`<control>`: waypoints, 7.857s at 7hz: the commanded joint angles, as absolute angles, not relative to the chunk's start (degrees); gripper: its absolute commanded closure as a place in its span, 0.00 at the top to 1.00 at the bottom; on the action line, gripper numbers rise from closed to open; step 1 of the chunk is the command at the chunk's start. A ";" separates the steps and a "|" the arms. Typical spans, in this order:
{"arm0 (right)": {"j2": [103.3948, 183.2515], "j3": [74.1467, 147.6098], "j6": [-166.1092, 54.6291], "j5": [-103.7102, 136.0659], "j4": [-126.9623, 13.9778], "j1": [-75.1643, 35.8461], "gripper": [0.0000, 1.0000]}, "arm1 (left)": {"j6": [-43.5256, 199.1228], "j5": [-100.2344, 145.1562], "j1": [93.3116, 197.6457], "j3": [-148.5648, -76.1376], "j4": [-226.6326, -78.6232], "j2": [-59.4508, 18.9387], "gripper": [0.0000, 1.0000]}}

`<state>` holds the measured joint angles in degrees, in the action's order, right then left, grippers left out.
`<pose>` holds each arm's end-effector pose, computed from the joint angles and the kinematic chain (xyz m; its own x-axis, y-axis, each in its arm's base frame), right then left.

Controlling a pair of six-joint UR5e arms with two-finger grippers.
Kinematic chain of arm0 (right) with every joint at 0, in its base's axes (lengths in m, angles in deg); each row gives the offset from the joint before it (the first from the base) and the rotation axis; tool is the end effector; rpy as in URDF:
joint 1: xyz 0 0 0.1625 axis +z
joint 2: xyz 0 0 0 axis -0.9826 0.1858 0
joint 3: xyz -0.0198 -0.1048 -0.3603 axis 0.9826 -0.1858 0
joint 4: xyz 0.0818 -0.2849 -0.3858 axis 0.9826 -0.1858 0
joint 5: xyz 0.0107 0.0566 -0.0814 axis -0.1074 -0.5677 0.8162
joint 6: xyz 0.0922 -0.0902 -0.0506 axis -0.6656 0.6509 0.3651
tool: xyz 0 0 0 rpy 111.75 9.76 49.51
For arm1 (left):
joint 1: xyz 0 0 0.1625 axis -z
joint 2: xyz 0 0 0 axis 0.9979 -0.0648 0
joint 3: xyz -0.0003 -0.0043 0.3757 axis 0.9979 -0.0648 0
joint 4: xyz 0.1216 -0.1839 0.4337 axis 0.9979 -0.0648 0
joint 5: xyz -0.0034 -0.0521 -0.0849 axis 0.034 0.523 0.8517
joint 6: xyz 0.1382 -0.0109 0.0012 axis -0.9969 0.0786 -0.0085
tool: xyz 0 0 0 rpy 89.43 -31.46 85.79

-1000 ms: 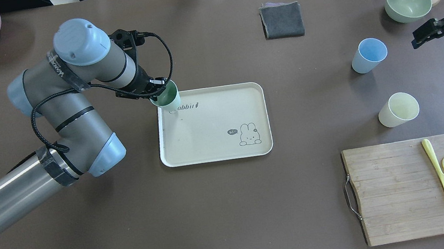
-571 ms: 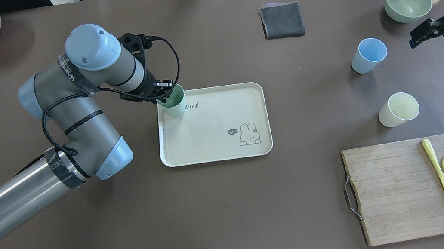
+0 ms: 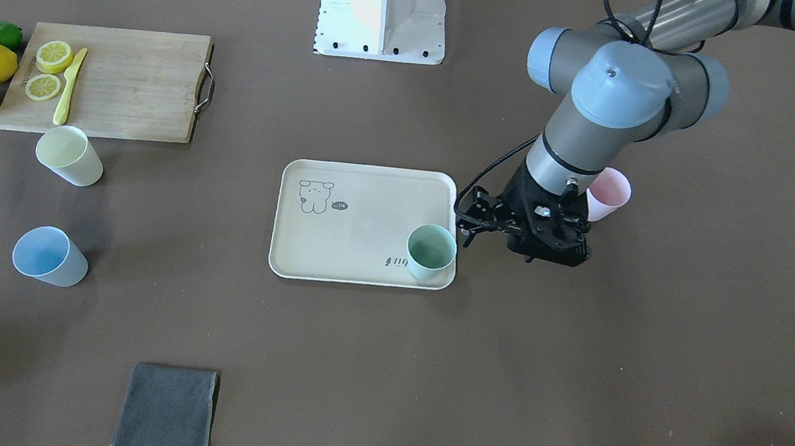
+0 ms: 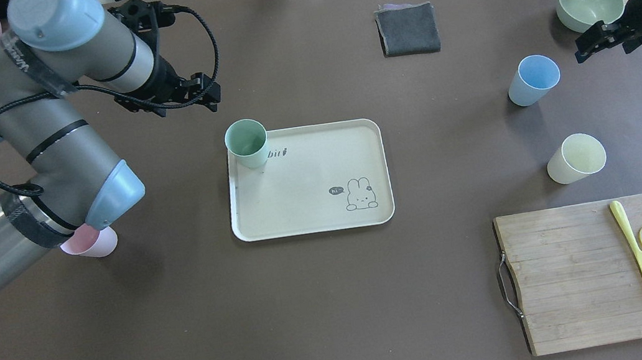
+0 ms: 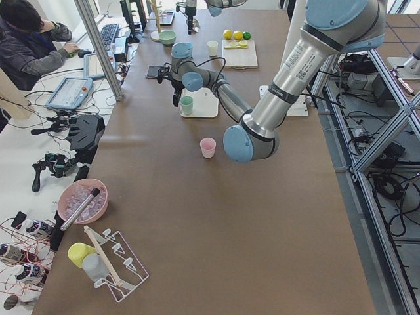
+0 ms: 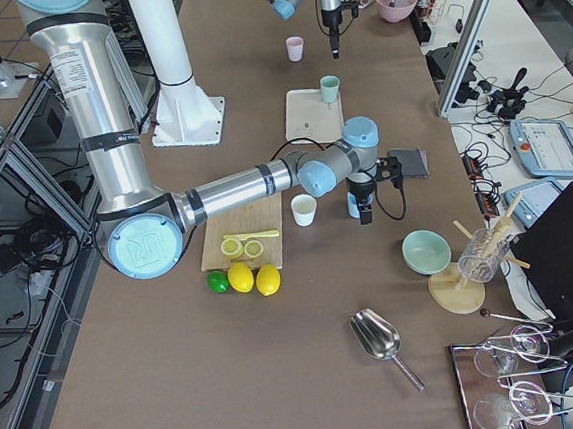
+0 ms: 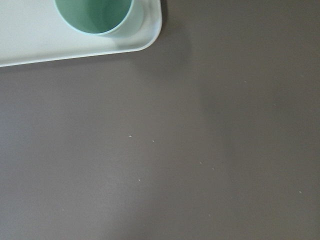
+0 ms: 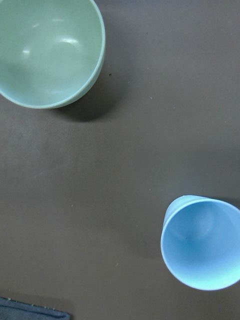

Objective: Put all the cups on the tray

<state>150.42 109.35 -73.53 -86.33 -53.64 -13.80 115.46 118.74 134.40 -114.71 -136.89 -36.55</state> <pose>-0.2346 -0.6419 0.4579 0.7117 -0.0599 0.7000 -0.0531 0.9889 0.1386 0.4435 -0.5973 0.1742 0.5985 0.1411 -0.7886 0.0701 0.9714 0.2270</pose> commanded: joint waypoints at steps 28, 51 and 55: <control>135.46 122.47 -94.56 -78.39 -68.69 -25.25 1.00 | 109.74 120.72 130.84 -128.81 -148.74 -1.19 0.96; 169.58 127.05 -88.89 -78.24 -47.16 -29.44 0.92 | 117.42 122.92 134.87 -121.23 -129.25 -35.30 0.98; 167.92 124.93 -89.77 -76.29 -45.58 -31.91 0.00 | 116.25 122.92 135.76 -121.05 -129.25 -34.50 0.98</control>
<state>169.05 124.93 -89.40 -76.59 -45.80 -31.18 116.65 122.92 135.64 -121.01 -129.24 -34.73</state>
